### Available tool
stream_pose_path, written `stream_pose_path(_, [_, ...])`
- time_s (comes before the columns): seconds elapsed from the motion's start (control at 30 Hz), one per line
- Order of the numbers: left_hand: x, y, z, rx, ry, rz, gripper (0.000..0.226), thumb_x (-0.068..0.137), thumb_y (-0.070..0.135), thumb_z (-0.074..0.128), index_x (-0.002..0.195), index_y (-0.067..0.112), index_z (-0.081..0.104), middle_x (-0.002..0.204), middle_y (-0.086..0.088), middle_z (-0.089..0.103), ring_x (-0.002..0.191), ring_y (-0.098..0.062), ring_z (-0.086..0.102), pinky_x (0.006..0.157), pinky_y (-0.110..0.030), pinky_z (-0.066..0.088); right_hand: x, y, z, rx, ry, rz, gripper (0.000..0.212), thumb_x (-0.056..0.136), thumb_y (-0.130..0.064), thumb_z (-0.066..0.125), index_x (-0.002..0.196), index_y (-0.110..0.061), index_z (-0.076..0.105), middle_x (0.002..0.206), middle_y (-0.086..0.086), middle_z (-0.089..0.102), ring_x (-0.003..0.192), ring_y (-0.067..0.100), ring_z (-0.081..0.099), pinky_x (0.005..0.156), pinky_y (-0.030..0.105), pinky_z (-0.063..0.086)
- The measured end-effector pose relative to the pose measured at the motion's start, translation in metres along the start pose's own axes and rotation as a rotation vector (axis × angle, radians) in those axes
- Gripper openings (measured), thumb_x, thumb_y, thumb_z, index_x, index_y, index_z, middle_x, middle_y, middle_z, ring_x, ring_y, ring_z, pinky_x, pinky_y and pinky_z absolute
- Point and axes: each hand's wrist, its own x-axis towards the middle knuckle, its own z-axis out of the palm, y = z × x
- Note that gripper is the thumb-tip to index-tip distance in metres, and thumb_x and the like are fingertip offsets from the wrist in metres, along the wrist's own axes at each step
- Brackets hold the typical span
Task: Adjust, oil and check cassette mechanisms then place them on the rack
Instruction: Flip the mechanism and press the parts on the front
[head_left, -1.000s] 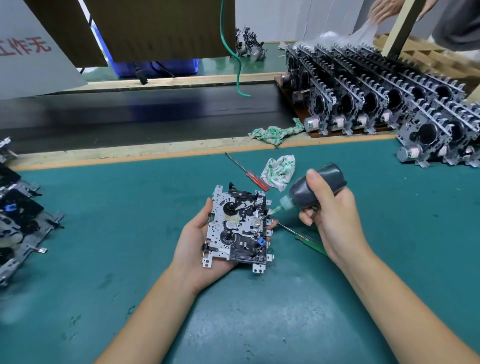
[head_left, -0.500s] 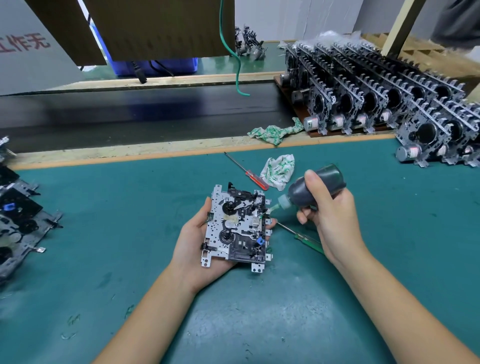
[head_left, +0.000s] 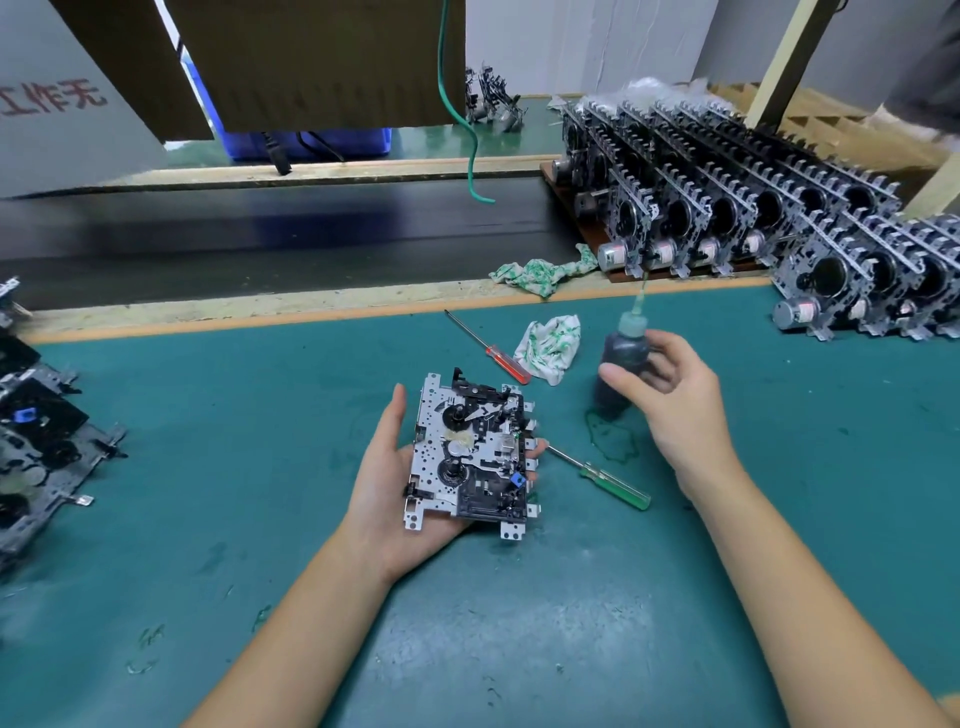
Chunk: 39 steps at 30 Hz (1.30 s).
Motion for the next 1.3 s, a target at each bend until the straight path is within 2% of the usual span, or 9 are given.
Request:
stream_pose_path(0.17, [-0.001, 0.001, 0.004, 0.015, -0.016, -0.003, 0.083, 0.082, 0.066, 0.046, 0.123, -0.005, 0.058, 0.134, -0.028, 0.051, 0.119, -0.046, 0.052, 0.096, -0.061, 0.044, -0.009, 0.007, 0.006, -0.299, 0.008, -0.068, 0.039, 0.081, -0.013, 0.073, 0.108, -0.018, 0.046, 0.106, -0.005, 0.058, 0.098, 0.009, 0.058, 0.091, 0.026, 0.045])
stream_pose_path(0.3, [-0.003, 0.003, 0.006, 0.077, -0.039, -0.03, 0.085, 0.081, 0.068, 0.044, 0.126, -0.003, 0.057, 0.135, -0.028, 0.049, 0.121, -0.048, 0.05, 0.098, -0.061, 0.041, -0.026, -0.017, 0.006, -0.57, 0.29, -0.723, 0.026, 0.084, -0.017, 0.063, 0.1, 0.0, 0.053, 0.094, 0.014, 0.054, 0.086, 0.023, 0.049, 0.077, 0.029, 0.04])
stream_pose_path(0.4, [-0.009, 0.008, 0.008, 0.169, -0.099, -0.093, 0.083, 0.08, 0.068, 0.048, 0.127, -0.001, 0.057, 0.136, -0.028, 0.049, 0.121, -0.048, 0.05, 0.1, -0.058, 0.041, -0.049, -0.027, 0.004, -0.743, 0.108, -0.948, 0.015, 0.089, -0.015, 0.054, 0.087, -0.004, 0.063, 0.08, 0.009, 0.061, 0.075, 0.024, 0.05, 0.068, 0.036, 0.045])
stream_pose_path(0.57, [-0.023, 0.017, 0.013, 0.389, -0.064, -0.249, 0.069, 0.077, 0.067, 0.052, 0.106, 0.009, 0.073, 0.107, -0.016, 0.071, 0.096, -0.03, 0.069, 0.082, -0.036, 0.055, -0.082, -0.017, -0.006, -1.086, -0.368, -0.752, 0.06, 0.071, -0.013, 0.068, 0.128, -0.002, 0.054, 0.121, 0.011, 0.059, 0.117, 0.027, 0.05, 0.104, 0.037, 0.032])
stream_pose_path(0.77, [-0.027, 0.021, 0.018, 0.754, 0.114, -0.343, 0.075, 0.064, 0.084, 0.04, 0.067, 0.013, 0.062, 0.051, 0.0, 0.058, 0.039, -0.012, 0.051, 0.039, -0.018, 0.035, -0.081, -0.018, -0.01, -1.133, -0.539, -0.743, 0.056, 0.07, -0.06, 0.065, 0.093, -0.01, 0.066, 0.093, 0.004, 0.066, 0.098, 0.024, 0.062, 0.095, 0.028, 0.033])
stream_pose_path(0.83, [-0.028, 0.022, 0.019, 0.782, 0.131, -0.316, 0.081, 0.062, 0.089, 0.03, 0.052, 0.013, 0.058, 0.048, 0.0, 0.053, 0.041, -0.013, 0.048, 0.043, -0.02, 0.041, -0.082, -0.016, -0.011, -1.133, -0.524, -0.731, 0.059, 0.07, -0.068, 0.054, 0.084, -0.012, 0.064, 0.087, 0.002, 0.065, 0.093, 0.024, 0.062, 0.091, 0.027, 0.033])
stream_pose_path(0.93, [-0.041, 0.026, 0.019, 0.907, 0.293, -0.135, 0.085, 0.067, 0.082, 0.037, 0.074, 0.006, 0.072, 0.076, -0.011, 0.073, 0.07, -0.024, 0.07, 0.068, -0.027, 0.055, -0.085, -0.01, -0.014, -1.083, -0.474, -0.668, 0.058, 0.07, -0.072, 0.052, 0.08, -0.016, 0.06, 0.083, -0.003, 0.06, 0.089, 0.021, 0.057, 0.087, 0.024, 0.032])
stream_pose_path(1.07, [-0.076, 0.011, 0.013, 1.73, 0.766, 0.394, 0.078, 0.069, 0.084, 0.034, 0.058, 0.013, 0.064, 0.043, 0.003, 0.06, 0.044, -0.009, 0.058, 0.057, -0.026, 0.046, -0.09, -0.001, -0.011, -1.079, -0.455, -0.69, 0.058, 0.073, -0.07, 0.049, 0.075, -0.012, 0.058, 0.081, -0.001, 0.057, 0.081, 0.023, 0.057, 0.084, 0.027, 0.034])
stream_pose_path(1.3, [-0.101, -0.043, 0.014, 2.122, 0.732, 0.343, 0.074, 0.047, 0.095, 0.02, 0.073, 0.034, 0.051, 0.06, 0.012, 0.059, 0.065, -0.008, 0.059, 0.06, -0.026, 0.044, -0.097, 0.003, -0.009, -1.108, -0.456, -0.788, 0.058, 0.079, -0.066, 0.048, 0.071, -0.009, 0.058, 0.074, 0.001, 0.057, 0.073, 0.025, 0.056, 0.084, 0.032, 0.037])
